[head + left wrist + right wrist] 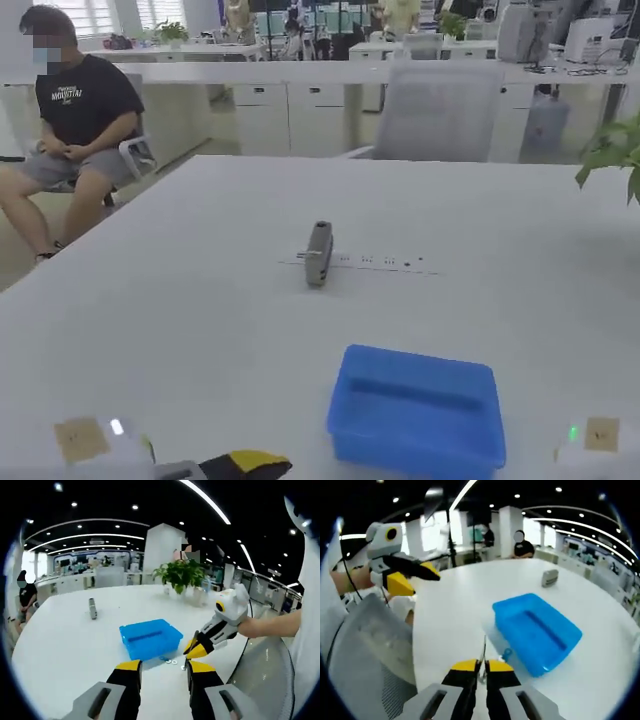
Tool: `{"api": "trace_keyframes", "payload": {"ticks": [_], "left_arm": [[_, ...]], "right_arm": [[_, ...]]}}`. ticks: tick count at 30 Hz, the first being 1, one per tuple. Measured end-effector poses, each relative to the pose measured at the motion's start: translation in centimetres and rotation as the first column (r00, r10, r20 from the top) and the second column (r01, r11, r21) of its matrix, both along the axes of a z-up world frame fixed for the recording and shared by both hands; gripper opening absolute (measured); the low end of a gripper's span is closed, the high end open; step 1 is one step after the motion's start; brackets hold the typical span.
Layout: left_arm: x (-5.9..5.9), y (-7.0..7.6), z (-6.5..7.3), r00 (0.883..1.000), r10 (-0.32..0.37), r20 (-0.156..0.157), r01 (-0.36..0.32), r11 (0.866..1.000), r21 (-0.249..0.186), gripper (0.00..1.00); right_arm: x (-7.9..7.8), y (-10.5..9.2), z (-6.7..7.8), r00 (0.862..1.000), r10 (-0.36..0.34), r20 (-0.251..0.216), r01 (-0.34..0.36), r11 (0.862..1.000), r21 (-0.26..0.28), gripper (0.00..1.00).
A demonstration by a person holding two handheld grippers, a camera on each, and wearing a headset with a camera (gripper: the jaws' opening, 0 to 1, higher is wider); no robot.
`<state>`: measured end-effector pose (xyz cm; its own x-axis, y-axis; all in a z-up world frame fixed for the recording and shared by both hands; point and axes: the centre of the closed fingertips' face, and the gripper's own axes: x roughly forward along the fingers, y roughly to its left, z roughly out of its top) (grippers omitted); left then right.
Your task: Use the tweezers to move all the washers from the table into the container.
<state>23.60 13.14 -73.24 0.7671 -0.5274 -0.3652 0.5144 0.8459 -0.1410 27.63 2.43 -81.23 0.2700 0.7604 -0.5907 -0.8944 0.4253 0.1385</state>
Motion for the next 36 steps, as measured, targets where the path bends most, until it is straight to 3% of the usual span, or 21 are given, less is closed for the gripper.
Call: {"api": "trace_keyframes", "payload": {"ticks": [3, 5, 6, 8, 9, 13, 18, 22, 27, 36], "left_arm": [[0.1, 0.9, 0.5, 0.994, 0.097, 0.049, -0.095, 0.995, -0.037, 0.52], [0.3, 0.8, 0.9, 0.989, 0.127, 0.072, -0.12, 0.989, -0.088, 0.61], [0.4, 0.8, 0.9, 0.988, 0.13, 0.086, -0.122, 0.989, -0.089, 0.63], [0.7, 1.1, 0.9, 0.983, 0.124, 0.132, -0.121, 0.992, -0.029, 0.68], [0.7, 1.2, 0.7, 0.983, 0.126, 0.136, -0.127, 0.992, -0.002, 0.71], [0.6, 1.2, 0.9, 0.982, 0.134, 0.132, -0.129, 0.99, -0.05, 0.79], [0.7, 1.6, 1.1, 0.979, 0.159, 0.128, -0.149, 0.985, -0.086, 0.79], [0.7, 2.0, 1.1, 0.976, 0.176, 0.131, -0.165, 0.982, -0.088, 0.77], [0.6, 1.9, 1.1, 0.975, 0.171, 0.142, -0.162, 0.984, -0.072, 0.76], [0.5, 2.1, 1.0, 0.977, 0.167, 0.134, -0.159, 0.985, -0.07, 0.73]], "right_arm": [[0.3, -0.4, 0.0, 0.998, -0.034, -0.054, 0.037, 0.998, 0.046, 0.02], [0.6, -0.8, 0.1, 0.997, -0.048, -0.058, 0.051, 0.997, 0.056, 0.02], [0.7, -0.9, 0.2, 0.996, -0.055, -0.067, 0.059, 0.996, 0.065, 0.02], [1.0, -1.1, 0.9, 0.995, -0.072, -0.072, 0.078, 0.993, 0.088, 0.02], [1.2, -1.3, 1.4, 0.993, -0.083, -0.079, 0.09, 0.991, 0.099, 0.02], [1.9, -1.5, 3.1, 0.992, -0.103, -0.077, 0.112, 0.985, 0.133, 0.02], [4.0, -1.8, 5.5, 0.99, -0.13, -0.051, 0.137, 0.975, 0.174, 0.02], [6.1, -2.2, 6.3, 0.986, -0.165, -0.022, 0.167, 0.97, 0.175, 0.02], [8.7, -2.5, 6.0, 0.969, -0.242, -0.05, 0.247, 0.95, 0.193, 0.02], [11.5, -2.6, 3.0, 0.959, -0.284, -0.018, 0.285, 0.955, 0.082, 0.02]]}}
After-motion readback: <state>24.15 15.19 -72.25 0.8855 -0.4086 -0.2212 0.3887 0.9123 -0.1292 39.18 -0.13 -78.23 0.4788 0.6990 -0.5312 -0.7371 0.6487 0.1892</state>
